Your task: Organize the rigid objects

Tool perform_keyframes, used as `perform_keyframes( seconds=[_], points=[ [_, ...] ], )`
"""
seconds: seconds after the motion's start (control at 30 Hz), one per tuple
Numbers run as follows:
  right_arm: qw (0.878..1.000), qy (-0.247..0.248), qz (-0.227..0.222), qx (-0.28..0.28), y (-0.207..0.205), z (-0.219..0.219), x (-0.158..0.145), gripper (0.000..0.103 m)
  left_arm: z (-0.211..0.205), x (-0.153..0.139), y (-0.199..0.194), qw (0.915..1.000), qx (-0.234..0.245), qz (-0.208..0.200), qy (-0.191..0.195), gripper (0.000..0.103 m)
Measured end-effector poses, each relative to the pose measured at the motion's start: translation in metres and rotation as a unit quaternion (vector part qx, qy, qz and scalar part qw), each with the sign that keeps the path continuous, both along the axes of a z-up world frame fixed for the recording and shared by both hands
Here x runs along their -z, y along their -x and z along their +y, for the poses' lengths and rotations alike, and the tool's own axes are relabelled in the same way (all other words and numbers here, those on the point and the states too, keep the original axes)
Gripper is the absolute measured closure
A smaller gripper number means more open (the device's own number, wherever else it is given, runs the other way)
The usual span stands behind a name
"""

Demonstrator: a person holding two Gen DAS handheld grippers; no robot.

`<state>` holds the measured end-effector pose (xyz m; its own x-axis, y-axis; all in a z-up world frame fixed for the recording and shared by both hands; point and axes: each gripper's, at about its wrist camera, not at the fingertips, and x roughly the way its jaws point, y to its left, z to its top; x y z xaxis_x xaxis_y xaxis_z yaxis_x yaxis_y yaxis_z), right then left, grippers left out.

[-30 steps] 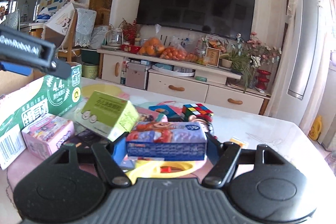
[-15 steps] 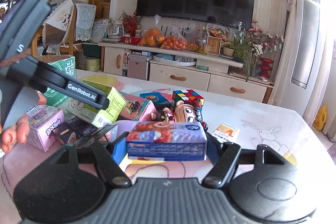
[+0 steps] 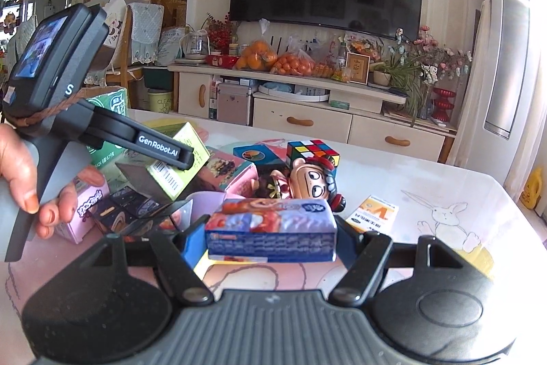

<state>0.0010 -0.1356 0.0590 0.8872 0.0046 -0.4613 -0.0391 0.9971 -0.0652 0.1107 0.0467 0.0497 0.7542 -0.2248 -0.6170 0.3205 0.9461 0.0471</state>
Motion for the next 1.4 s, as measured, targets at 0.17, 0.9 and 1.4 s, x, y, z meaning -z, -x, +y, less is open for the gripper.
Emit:
perform_keyframes(
  seconds=[0.17,0.9,1.4],
  points=[
    [1.000,0.006,0.000,-0.004,-0.001,0.003,0.000,0.030,-0.002,-0.003,0.004,1.0000,-0.009,-0.002,-0.004,0.000],
    [1.000,0.013,0.002,0.001,-0.003,0.004,0.004,0.030,0.014,-0.003,-0.005,0.9985,0.029,0.035,0.030,0.000],
    [1.000,0.020,-0.001,0.007,-0.004,0.007,0.003,0.031,-0.002,0.001,0.009,0.9987,0.044,0.025,0.008,0.000]
  ],
)
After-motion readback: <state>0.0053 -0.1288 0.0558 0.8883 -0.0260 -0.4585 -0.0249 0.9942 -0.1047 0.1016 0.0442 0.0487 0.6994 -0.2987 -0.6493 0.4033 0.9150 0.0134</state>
